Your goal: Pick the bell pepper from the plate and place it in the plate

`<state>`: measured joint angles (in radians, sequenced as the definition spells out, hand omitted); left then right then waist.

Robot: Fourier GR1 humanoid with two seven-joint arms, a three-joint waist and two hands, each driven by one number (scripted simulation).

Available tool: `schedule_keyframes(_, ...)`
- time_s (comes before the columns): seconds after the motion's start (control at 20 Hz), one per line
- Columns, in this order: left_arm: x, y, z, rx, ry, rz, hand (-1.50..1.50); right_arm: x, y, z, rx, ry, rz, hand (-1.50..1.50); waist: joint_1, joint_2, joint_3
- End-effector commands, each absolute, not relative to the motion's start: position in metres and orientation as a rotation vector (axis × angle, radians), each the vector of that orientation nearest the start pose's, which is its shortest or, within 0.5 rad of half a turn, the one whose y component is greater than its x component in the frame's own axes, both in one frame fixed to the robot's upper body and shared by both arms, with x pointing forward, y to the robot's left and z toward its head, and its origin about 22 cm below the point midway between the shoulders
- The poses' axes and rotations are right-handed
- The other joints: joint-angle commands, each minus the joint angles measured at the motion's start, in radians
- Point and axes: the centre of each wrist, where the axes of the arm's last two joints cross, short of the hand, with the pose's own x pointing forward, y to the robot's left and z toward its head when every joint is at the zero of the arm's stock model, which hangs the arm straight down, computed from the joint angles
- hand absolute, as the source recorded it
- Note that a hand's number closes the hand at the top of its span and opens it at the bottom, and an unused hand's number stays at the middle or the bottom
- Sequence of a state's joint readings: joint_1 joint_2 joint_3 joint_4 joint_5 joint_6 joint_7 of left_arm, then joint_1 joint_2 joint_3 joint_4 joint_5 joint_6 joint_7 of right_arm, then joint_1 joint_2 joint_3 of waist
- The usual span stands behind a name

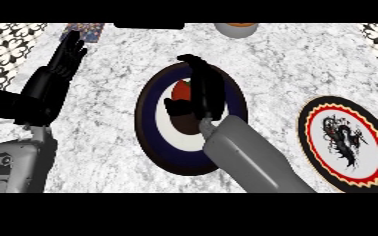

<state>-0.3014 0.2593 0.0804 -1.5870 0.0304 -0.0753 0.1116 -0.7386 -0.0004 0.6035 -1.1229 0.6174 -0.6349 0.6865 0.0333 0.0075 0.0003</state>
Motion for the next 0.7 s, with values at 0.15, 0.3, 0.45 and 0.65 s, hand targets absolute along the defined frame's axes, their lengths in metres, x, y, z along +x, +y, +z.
schedule_keyframes(0.15,0.302,0.276,0.108,0.095,-1.763,-0.259,0.00,0.340,-0.020,0.070,-0.563,-1.733,0.310,-1.50,0.009,0.002,0.001)
schedule_keyframes(0.3,0.305,0.274,0.104,0.125,-1.762,-0.253,0.00,0.343,-0.023,0.078,-0.541,-1.782,0.156,-1.50,0.001,0.001,0.001)
schedule_keyframes(0.45,0.301,0.263,0.108,0.099,-1.763,-0.263,0.00,0.332,-0.011,0.094,-0.426,-1.804,0.070,-1.50,0.007,-0.001,0.001)
schedule_keyframes(0.65,0.301,0.285,0.113,0.135,-1.741,-0.234,0.00,0.332,-0.047,0.096,-0.367,-1.834,-0.039,-1.50,-0.029,-0.007,0.001)
